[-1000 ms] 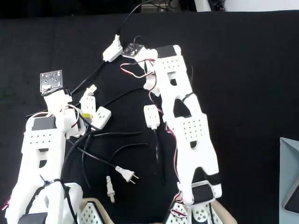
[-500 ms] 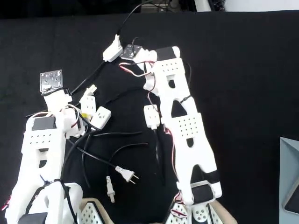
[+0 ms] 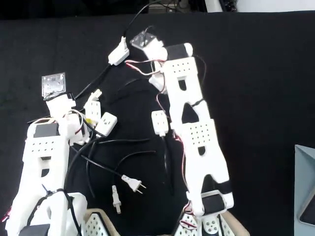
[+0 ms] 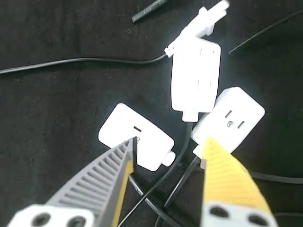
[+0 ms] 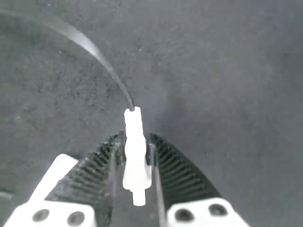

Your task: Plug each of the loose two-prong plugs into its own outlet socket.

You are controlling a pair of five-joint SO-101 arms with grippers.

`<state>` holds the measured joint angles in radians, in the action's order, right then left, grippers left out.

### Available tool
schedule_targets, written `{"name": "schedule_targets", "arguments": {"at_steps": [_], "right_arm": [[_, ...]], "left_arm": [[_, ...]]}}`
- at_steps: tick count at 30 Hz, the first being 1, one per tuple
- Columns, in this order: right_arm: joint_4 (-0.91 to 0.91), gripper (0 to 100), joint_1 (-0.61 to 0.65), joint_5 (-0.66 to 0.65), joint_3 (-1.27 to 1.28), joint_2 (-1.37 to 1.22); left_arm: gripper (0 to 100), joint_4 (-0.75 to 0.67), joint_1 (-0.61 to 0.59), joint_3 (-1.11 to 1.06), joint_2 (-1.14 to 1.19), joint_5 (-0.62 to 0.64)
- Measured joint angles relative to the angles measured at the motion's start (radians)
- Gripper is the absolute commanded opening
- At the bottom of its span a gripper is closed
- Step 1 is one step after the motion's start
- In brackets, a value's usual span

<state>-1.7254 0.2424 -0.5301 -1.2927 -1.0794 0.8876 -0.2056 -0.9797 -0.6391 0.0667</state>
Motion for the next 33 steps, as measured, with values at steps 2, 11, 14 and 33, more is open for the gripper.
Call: {"name": "schedule_targets", "arguments": {"at_steps": [2, 11, 14, 33], "right_arm": [[0.000, 1.1, -0.002, 0.037, 0.098, 0.087], [0.000, 1.1, -0.002, 0.190, 0.713, 0.569], [0.000, 1.1, -0.002, 0.215, 0.907, 0.695], [0.249, 1.1, -0.101, 0.137, 1.631, 0.864]], "left_arm": [[24, -0.014, 0.000, -0.008, 0.000, 0.000], [24, -0.025, 0.000, -0.008, 0.000, 0.000], [24, -0.025, 0.000, -0.008, 0.000, 0.000], [24, -0.025, 0.000, -0.008, 0.000, 0.000]]}}
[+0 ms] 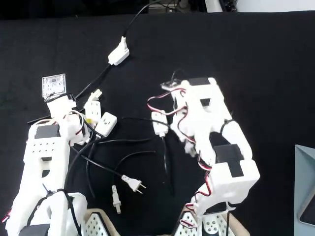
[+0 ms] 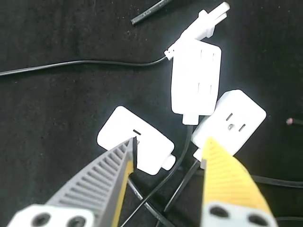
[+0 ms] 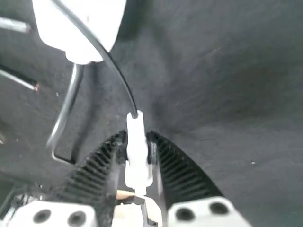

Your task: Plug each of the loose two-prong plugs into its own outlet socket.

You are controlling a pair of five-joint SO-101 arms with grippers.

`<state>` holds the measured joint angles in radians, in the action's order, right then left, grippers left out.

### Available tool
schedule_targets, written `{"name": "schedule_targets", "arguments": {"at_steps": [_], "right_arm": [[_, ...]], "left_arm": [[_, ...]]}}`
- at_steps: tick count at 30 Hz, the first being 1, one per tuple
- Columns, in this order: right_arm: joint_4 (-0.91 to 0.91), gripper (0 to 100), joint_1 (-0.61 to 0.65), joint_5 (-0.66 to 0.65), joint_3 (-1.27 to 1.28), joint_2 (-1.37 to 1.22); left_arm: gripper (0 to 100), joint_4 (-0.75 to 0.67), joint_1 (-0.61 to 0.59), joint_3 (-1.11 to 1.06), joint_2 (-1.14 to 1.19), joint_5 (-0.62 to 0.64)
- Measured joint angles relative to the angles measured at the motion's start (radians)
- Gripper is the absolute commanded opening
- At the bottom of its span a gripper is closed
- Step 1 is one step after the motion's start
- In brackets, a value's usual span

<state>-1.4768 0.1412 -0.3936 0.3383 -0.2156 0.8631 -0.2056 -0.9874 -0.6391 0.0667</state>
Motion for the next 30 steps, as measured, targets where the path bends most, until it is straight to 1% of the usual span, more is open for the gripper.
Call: {"name": "schedule_targets", "arguments": {"at_steps": [11, 17, 26, 30], "right_arm": [[0.000, 1.1, 0.095, -0.075, 0.101, -0.003], [0.000, 1.1, 0.138, -0.077, 0.100, -0.120], [-0.008, 1.1, 0.149, -0.078, 0.080, -0.164], [-0.094, 1.1, 0.150, -0.077, 0.063, -0.153]], "left_arm": [[24, 0.000, 0.000, 0.000, 0.000, 0.000], [24, 0.000, 0.000, 0.000, 0.000, 0.000], [24, 0.000, 0.000, 0.000, 0.000, 0.000], [24, 0.000, 0.000, 0.000, 0.000, 0.000]]}}
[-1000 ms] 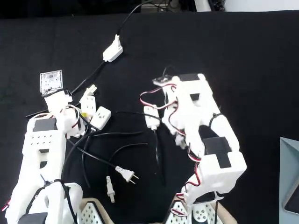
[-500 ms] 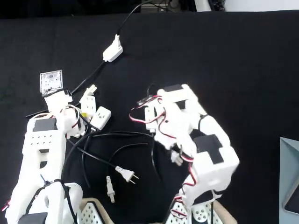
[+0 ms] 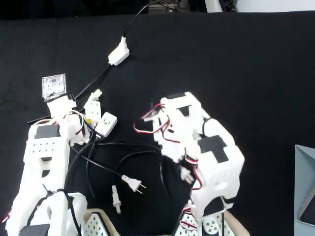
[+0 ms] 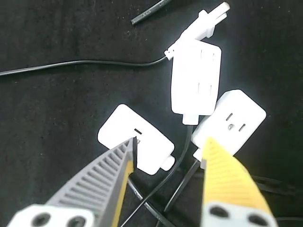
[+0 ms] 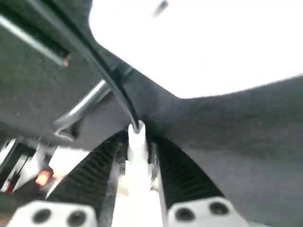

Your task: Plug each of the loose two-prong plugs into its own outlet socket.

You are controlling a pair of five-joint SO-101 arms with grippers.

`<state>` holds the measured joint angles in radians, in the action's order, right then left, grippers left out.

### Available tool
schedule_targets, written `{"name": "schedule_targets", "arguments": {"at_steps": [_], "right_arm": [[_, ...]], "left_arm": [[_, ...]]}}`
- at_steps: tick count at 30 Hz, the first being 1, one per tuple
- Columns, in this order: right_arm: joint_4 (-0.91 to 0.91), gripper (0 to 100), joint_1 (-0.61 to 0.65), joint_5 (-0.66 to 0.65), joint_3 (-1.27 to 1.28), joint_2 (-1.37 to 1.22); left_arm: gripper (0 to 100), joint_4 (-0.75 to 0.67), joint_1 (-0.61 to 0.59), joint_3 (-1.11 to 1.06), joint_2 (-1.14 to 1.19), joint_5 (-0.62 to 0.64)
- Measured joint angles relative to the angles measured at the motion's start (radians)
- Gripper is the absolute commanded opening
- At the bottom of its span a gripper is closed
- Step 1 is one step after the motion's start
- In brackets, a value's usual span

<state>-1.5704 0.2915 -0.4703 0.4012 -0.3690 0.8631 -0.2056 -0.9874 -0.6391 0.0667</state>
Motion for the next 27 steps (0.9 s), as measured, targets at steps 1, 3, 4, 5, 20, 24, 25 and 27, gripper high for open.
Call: {"name": "schedule_targets", "arguments": {"at_steps": [1, 3, 4, 5, 20, 24, 25, 27], "right_arm": [[-0.028, 1.1, 0.000, 0.000, -0.021, 0.018], [-0.086, 1.1, 0.000, -0.003, -0.058, 0.077], [-0.109, 1.1, 0.000, -0.003, -0.071, 0.109], [-0.124, 1.1, 0.000, -0.003, -0.077, 0.147], [-0.127, 1.1, -0.133, 0.222, -0.081, 0.715], [-0.052, 1.1, -0.221, 0.410, -0.081, 0.781], [-0.038, 1.1, -0.247, 0.459, -0.081, 0.793], [-0.012, 1.1, -0.292, 0.537, -0.077, 0.824]], "left_arm": [[24, 0.000, 0.000, 0.000, 0.000, 0.000], [24, 0.000, 0.000, 0.000, 0.000, 0.000], [24, 0.000, 0.000, 0.000, 0.000, 0.000], [24, 0.000, 0.000, 0.000, 0.000, 0.000], [27, 0.049, 0.000, 0.064, 0.000, 0.000], [29, 0.201, 0.075, 0.198, 0.000, -0.025], [29, 0.245, 0.103, 0.236, 0.000, -0.035], [29, 0.336, 0.160, 0.307, 0.000, -0.058]]}}
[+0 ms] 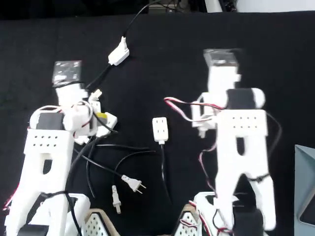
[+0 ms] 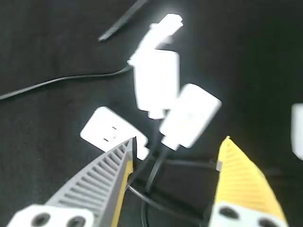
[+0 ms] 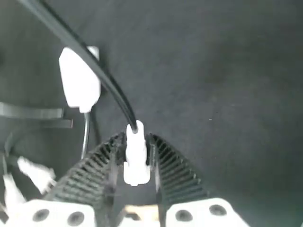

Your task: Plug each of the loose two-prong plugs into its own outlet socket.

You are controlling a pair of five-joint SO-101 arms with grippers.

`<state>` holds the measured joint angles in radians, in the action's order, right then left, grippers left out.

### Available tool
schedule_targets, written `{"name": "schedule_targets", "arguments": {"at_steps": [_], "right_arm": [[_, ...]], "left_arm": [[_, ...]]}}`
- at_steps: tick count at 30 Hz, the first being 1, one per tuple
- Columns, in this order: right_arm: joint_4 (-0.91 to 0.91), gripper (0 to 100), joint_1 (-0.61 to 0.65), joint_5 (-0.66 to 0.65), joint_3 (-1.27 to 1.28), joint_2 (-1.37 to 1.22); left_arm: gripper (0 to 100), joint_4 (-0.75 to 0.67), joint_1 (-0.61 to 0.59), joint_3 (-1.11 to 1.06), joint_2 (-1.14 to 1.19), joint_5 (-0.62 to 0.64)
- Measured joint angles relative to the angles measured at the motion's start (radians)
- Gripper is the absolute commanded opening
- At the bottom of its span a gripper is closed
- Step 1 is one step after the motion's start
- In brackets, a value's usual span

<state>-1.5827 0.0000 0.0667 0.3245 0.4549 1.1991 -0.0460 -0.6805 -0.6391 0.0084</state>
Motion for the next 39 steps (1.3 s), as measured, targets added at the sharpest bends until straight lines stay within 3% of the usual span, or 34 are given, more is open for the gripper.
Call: {"name": "schedule_targets", "arguments": {"at_steps": [7, 13, 24, 39], "right_arm": [[0.183, 1.1, -0.032, 0.083, 0.239, 0.206], [0.315, 1.1, -0.021, 0.084, 0.482, 0.545], [0.361, 1.1, 0.298, -0.028, 0.727, 1.040], [0.367, 1.2, 0.528, -0.051, 0.760, 1.060]], "left_arm": [[29, 0.158, 0.155, 0.138, 0.000, -0.038], [29, 0.178, 0.193, 0.190, 0.000, -0.038], [29, 0.117, 0.215, 0.198, 0.000, 0.081], [29, 0.015, 0.367, 0.198, 0.000, 0.097]]}}
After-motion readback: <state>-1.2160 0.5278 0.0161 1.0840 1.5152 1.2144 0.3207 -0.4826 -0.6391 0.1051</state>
